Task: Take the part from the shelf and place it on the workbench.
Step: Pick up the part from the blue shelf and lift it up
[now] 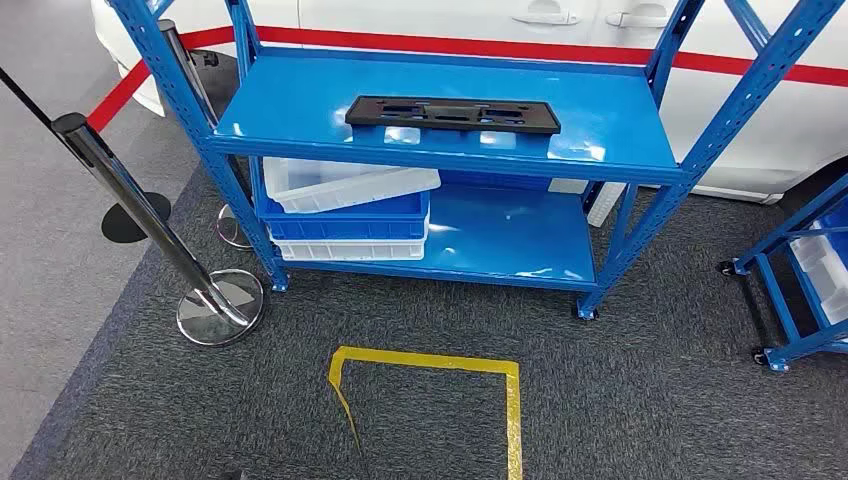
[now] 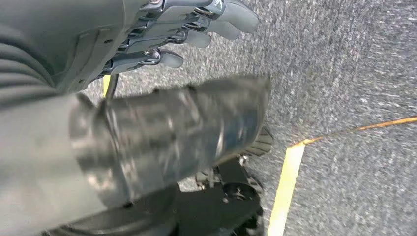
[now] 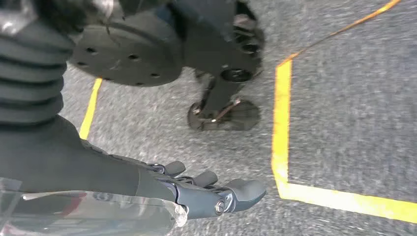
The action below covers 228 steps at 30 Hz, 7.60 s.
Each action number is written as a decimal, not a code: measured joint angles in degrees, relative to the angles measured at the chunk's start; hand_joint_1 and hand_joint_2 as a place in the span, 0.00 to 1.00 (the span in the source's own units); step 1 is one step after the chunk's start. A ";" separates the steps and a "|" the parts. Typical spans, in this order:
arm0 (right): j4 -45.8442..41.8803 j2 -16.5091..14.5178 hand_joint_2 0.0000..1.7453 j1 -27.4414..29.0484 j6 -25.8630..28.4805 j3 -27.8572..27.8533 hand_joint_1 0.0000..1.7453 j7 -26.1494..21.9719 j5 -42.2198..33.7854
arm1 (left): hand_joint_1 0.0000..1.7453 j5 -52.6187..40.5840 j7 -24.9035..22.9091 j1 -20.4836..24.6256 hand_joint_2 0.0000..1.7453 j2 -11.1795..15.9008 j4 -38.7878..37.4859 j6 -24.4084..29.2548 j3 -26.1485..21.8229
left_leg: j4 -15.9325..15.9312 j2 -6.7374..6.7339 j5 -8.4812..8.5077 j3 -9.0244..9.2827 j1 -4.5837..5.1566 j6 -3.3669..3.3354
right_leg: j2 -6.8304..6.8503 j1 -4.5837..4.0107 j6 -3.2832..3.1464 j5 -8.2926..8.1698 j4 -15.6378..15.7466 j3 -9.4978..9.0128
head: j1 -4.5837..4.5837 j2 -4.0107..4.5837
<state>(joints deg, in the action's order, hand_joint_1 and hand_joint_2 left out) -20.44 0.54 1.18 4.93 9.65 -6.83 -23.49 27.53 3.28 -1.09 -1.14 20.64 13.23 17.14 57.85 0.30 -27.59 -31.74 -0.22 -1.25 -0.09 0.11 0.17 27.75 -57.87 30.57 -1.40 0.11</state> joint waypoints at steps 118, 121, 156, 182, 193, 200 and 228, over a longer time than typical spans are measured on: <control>-94.08 11.20 0.00 -4.73 20.71 2.86 0.00 -6.08 25.51 | 0.00 18.78 12.90 7.45 0.00 0.61 -5.81 11.87 33.50 | 16.15 0.54 -3.85 -10.27 -0.40 1.58 | -0.12 0.87 -1.69 0.12 -2.92 2.62 | -0.48 0.00; -94.07 11.20 0.00 -4.85 20.31 3.31 0.00 -6.14 24.48 | 0.00 18.76 12.91 7.50 0.00 0.71 -5.91 11.84 33.73 | 5.94 0.42 2.39 -6.46 0.16 0.49 | -0.12 0.83 -1.38 0.99 -2.73 1.36 | -0.44 0.00; -88.19 10.59 1.00 -16.22 7.42 17.08 0.00 -5.75 27.40 | 0.00 15.49 11.51 8.33 0.00 1.07 -6.11 9.93 37.23 | 0.99 0.29 2.89 -4.81 1.09 -0.96 | 0.05 0.67 -0.50 1.34 -2.20 1.52 | -0.89 -0.01; -74.14 3.98 1.00 -25.80 6.26 27.55 0.00 -7.06 29.37 | 0.00 13.73 9.79 9.56 0.00 0.61 -6.11 8.81 39.11 | 5.78 0.24 2.77 -7.18 -0.21 1.61 | -0.27 1.02 -1.37 0.33 -2.57 2.15 | -0.94 0.00; -65.70 1.97 1.00 -30.09 6.51 31.15 0.00 -4.42 37.69 | 0.00 11.97 8.72 10.53 0.00 0.60 -6.11 8.08 40.46 | -0.01 0.29 2.14 -2.83 0.21 -1.51 | -0.10 0.67 0.16 5.54 -17.35 10.73 | -0.59 0.00; -57.17 0.11 1.00 -35.51 7.93 33.49 0.00 -2.58 44.21 | 0.00 11.38 8.30 11.54 0.00 0.27 -6.11 7.69 40.98 | 1.24 0.67 -0.14 -1.81 0.53 -0.33 | -0.21 0.11 -0.90 -3.04 -3.10 6.52 | -0.60 0.00; -33.63 -2.65 1.00 -45.13 11.47 37.65 0.00 4.49 58.82 | 0.00 10.93 7.52 12.15 0.00 -0.24 -6.11 7.77 41.77 | 0.58 0.50 0.97 -1.88 0.24 -0.84 | -0.28 0.27 -0.69 -3.46 -6.00 8.20 | -0.79 0.00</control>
<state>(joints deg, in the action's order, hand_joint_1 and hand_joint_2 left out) -54.07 -2.11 -43.95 16.40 47.30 -2.34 35.33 38.46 10.80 11.06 -1.38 14.53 20.99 58.90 58.43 0.81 -26.63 -33.62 0.02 -2.09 -0.37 0.38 -0.53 24.29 -63.87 38.77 -2.19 0.11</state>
